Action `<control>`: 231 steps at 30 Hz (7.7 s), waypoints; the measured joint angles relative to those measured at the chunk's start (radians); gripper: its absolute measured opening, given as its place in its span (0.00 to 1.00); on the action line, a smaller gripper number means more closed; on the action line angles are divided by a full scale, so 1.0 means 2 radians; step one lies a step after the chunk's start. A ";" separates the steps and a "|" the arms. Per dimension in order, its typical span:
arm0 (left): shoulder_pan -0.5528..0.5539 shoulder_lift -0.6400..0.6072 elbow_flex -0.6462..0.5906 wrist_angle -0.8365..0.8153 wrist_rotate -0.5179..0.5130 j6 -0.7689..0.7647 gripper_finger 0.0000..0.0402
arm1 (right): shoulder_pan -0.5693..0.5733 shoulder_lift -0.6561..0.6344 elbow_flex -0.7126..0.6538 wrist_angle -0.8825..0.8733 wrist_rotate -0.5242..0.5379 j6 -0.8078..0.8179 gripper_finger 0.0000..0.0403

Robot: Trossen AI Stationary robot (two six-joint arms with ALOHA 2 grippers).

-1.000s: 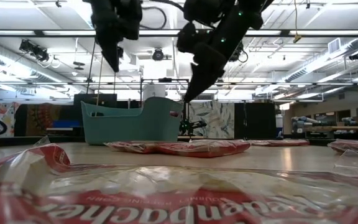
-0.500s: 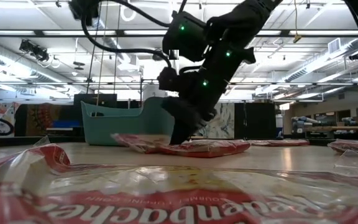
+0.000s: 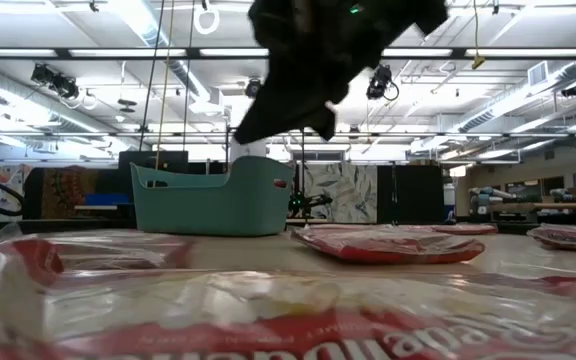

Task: Sort popcorn bags into baskets
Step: Put the popcorn bag into the green bin

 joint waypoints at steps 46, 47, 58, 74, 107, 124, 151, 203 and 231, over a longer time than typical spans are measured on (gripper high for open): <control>0.107 0.197 -0.214 0.249 0.266 0.230 0.43 | 0.113 0.232 0.262 -0.203 0.120 0.203 0.01; 0.095 0.197 -0.211 0.254 0.280 0.224 0.43 | 0.104 0.229 0.262 -0.220 0.126 0.198 0.01; -0.003 0.108 -0.175 0.252 0.270 0.152 0.43 | 0.063 0.153 0.261 -0.298 0.163 0.132 0.01; 0.118 0.002 -0.377 0.432 0.277 0.124 0.55 | 0.205 0.045 0.261 -0.279 0.284 0.291 0.02; 0.100 0.071 -0.448 0.649 0.178 0.219 0.30 | 0.228 0.046 0.261 -0.361 0.262 0.367 0.02; 0.140 0.033 -0.246 0.220 0.161 0.251 0.03 | 0.217 -0.027 0.261 -0.509 0.263 0.368 0.02; 0.628 0.093 -0.043 0.058 -0.086 0.383 0.03 | -0.035 -0.248 0.261 -0.592 0.287 0.015 0.02; 0.643 0.209 -0.116 -0.060 -0.023 0.253 0.16 | -0.170 -0.320 0.096 -0.419 0.045 -0.078 0.02; 0.447 -0.031 -0.115 0.101 0.044 0.430 0.26 | -0.171 -0.268 0.096 -0.455 -0.102 -0.204 0.03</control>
